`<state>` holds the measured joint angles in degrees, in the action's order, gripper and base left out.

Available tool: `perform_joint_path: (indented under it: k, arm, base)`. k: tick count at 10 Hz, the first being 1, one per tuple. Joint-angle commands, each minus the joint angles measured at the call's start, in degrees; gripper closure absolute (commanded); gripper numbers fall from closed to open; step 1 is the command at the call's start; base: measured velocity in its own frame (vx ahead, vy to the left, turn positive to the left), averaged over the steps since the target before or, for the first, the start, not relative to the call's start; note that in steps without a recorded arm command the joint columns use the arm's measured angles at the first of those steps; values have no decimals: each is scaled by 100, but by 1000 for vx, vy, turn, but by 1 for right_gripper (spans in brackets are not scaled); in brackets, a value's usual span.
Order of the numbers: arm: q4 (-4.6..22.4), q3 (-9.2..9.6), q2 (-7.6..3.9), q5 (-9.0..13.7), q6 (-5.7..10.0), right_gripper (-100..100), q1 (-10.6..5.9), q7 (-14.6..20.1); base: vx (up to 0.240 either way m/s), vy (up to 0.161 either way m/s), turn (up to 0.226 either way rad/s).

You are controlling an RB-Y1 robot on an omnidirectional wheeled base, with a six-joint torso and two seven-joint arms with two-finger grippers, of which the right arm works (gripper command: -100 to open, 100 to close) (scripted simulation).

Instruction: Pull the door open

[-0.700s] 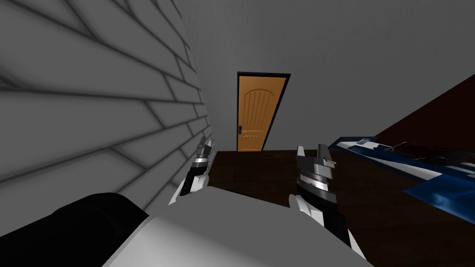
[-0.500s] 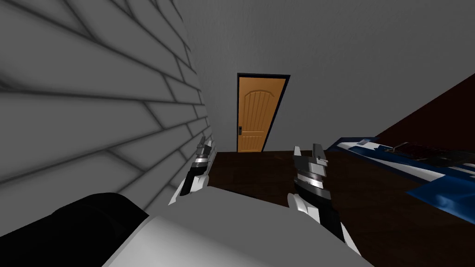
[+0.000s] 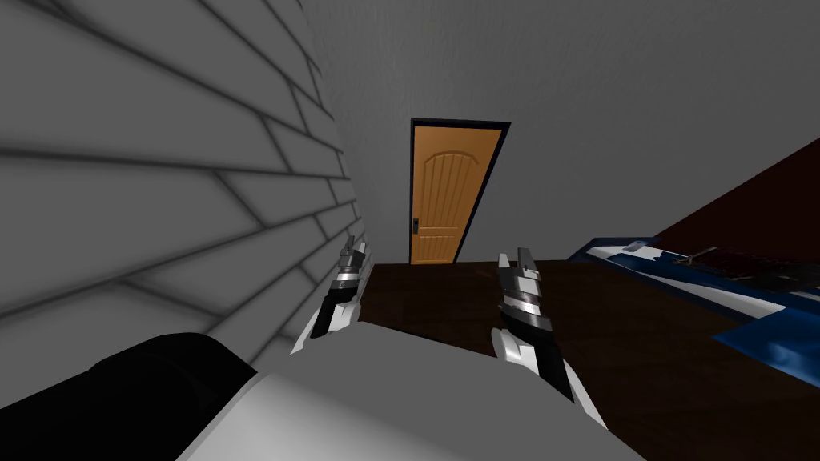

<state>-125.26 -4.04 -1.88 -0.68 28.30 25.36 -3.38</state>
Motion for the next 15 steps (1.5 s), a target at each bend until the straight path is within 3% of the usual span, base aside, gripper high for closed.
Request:
perform_joint_path:
  k: [1, 4, 15]
  arm:
    - [136, 40, -20, -84, -11, -100, -62, -159]
    - [618, 70, -120, -298, -59, -100, -337, -571]
    - [1891, 151, -286, -861, -186, -100, -1063, -1658]
  base:
    - [108, 28, -3]
    - [134, 54, -10]
    - [100, 53, -7]
